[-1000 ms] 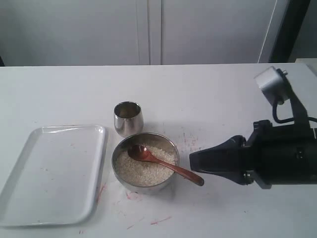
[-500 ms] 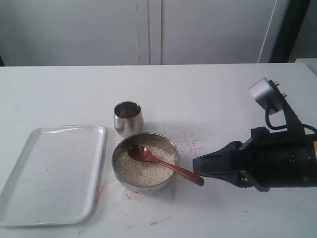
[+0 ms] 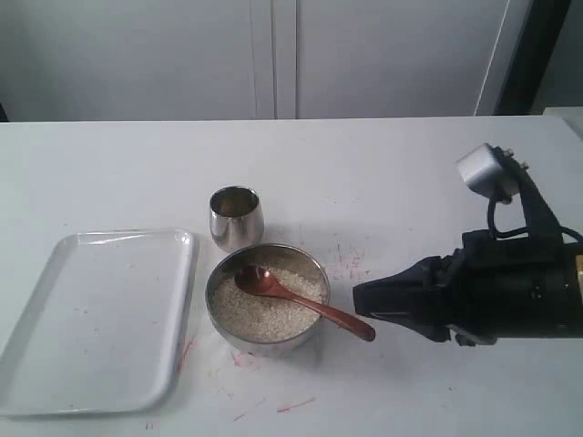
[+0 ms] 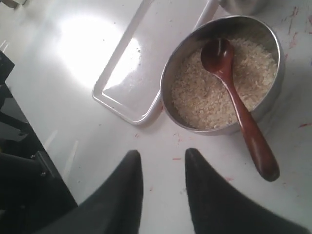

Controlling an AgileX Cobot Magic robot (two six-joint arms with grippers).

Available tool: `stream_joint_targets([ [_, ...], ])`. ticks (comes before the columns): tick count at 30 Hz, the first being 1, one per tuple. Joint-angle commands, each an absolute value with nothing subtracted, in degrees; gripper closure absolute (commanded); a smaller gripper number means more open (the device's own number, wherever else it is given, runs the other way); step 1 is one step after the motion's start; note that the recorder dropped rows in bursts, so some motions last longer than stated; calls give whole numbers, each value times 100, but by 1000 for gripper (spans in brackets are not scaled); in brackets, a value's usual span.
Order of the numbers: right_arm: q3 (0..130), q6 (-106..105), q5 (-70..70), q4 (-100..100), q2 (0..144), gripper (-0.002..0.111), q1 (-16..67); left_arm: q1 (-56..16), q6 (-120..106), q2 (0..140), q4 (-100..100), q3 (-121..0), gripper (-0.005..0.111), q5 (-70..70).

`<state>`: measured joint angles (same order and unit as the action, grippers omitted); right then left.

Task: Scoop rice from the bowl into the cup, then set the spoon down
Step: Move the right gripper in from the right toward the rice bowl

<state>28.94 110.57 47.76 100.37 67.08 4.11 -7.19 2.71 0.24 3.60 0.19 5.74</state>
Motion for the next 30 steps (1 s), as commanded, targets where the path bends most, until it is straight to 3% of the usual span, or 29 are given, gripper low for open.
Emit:
stream_joint_targets([
  [1, 3083, 10556, 4821, 9995, 6714, 87, 396, -757, 283, 0, 383, 0, 92, 601],
  [15, 3999, 10524, 5430, 9995, 6676, 87, 396, -757, 283, 0, 383, 0, 92, 601],
  [30, 4078, 10512, 5916, 9317, 6676, 87, 396, -757, 283, 0, 383, 0, 92, 601],
])
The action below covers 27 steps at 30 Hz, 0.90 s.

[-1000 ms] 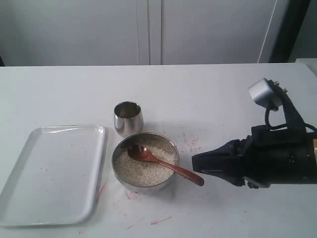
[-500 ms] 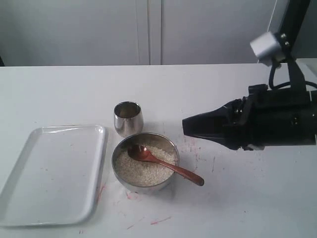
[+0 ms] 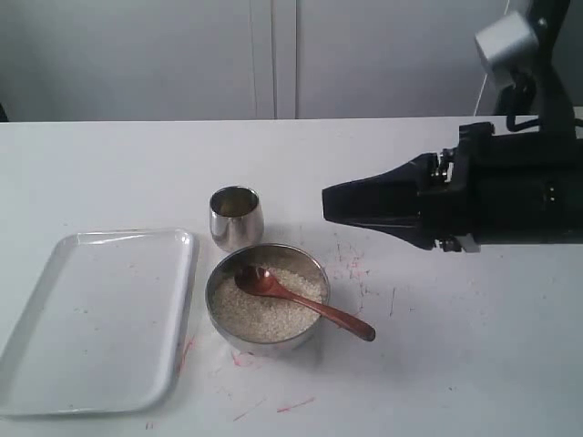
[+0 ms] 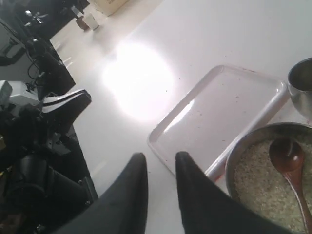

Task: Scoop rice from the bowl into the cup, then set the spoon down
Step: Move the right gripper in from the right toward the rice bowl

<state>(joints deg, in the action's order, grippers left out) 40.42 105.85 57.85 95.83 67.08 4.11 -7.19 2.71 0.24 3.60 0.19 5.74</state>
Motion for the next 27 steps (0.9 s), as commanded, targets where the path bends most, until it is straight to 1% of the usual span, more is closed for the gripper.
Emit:
stream_joint_targets([
  [1, 4078, 10512, 5916, 9316, 6676, 87, 396, -757, 283, 0, 383, 0, 92, 601],
  [6, 4078, 10055, 5802, 9276, 6676, 87, 396, -757, 283, 0, 383, 0, 92, 601],
  [9, 4130, 9421, 5788, 9017, 6676, 87, 396, -757, 283, 0, 383, 0, 92, 601],
  [15, 4155, 7213, 6085, 7822, 6676, 87, 396, -757, 283, 0, 383, 0, 92, 601],
  [18, 4155, 6264, 5997, 7103, 6676, 87, 396, -757, 283, 0, 383, 0, 92, 601],
  [23, 4155, 4517, 5661, 5929, 6661, 87, 396, -757, 283, 0, 383, 0, 92, 601],
  [27, 4155, 3234, 4978, 5003, 6490, 87, 405, -757, 283, 0, 383, 0, 92, 601],
])
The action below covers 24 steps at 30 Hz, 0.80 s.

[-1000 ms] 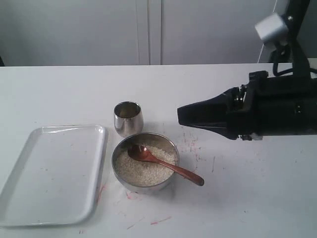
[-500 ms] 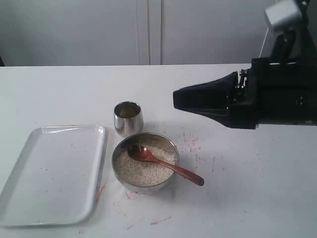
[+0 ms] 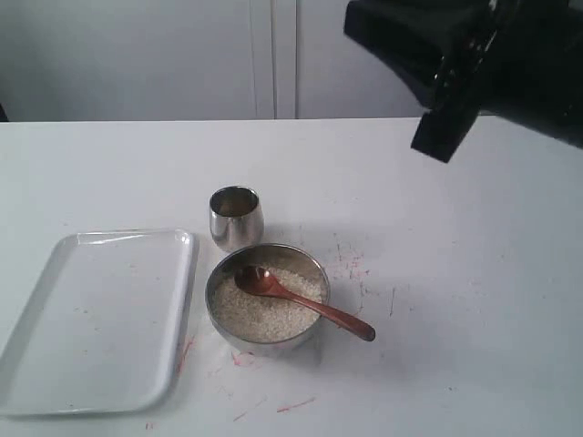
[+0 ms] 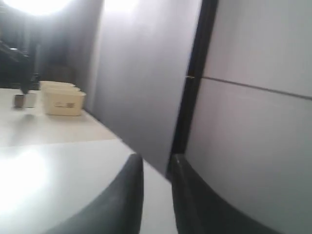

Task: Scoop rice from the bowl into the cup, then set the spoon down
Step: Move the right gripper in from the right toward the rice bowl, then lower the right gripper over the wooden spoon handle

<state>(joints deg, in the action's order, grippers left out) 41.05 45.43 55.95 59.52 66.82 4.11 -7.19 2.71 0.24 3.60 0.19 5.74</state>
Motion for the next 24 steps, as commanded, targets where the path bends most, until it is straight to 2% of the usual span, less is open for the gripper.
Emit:
stream_joint_targets([
  [1, 4155, 2932, 4777, 4782, 6451, 87, 438, -757, 283, 0, 383, 0, 92, 601],
  [4, 4155, 2323, 3584, 4258, 6247, 87, 696, -757, 283, 0, 383, 0, 92, 601],
  [10, 4155, 2529, 1193, 4077, 5829, 87, 1280, -757, 283, 0, 383, 0, 92, 601],
  [18, 4247, 2870, -674, 3906, 5474, 87, 2385, -757, 283, 0, 383, 0, 92, 601],
  [22, 4593, 2623, -2109, 3092, 5477, 88, 3096, -757, 283, 0, 383, 0, 92, 601],
  [24, 4898, 1574, -2849, 2079, 5542, 90, 3375, -757, 283, 0, 383, 0, 92, 601],
])
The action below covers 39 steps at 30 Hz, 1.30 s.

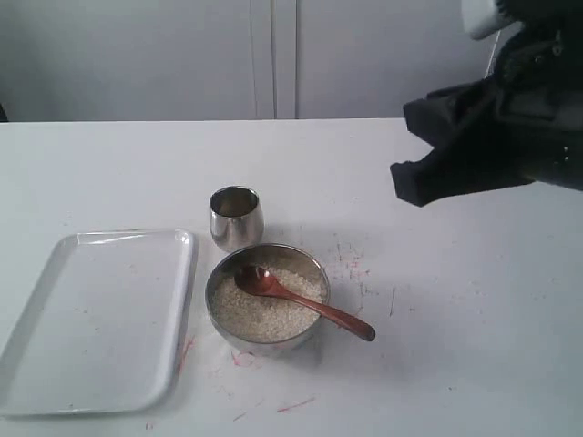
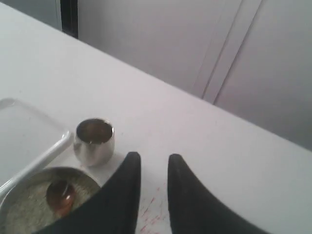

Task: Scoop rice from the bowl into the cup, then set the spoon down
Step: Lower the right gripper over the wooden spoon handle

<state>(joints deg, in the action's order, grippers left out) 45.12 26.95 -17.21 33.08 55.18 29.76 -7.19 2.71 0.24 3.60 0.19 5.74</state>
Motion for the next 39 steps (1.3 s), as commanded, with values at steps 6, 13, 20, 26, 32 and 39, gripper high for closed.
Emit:
stream_joint_targets([
  [6, 5737, -1404, -5033, 338, 5899, 91, 3430, -757, 283, 0, 383, 0, 92, 601],
  [13, 5824, -1672, -5206, 249, 6399, 91, 3430, -757, 283, 0, 383, 0, 92, 601],
  [20, 5824, -1656, -5071, 190, 6552, 72, 3430, -757, 283, 0, 383, 0, 92, 601],
  [26, 5824, -1656, -5046, 178, 6552, 54, 3430, -757, 283, 0, 383, 0, 92, 601],
  [32, 5824, -1656, -5084, -82, 6669, 54, 3430, -757, 283, 0, 383, 0, 92, 601],
  [39, 5824, -1636, -5429, -297, 7053, 54, 3430, -757, 283, 0, 383, 0, 92, 601],
])
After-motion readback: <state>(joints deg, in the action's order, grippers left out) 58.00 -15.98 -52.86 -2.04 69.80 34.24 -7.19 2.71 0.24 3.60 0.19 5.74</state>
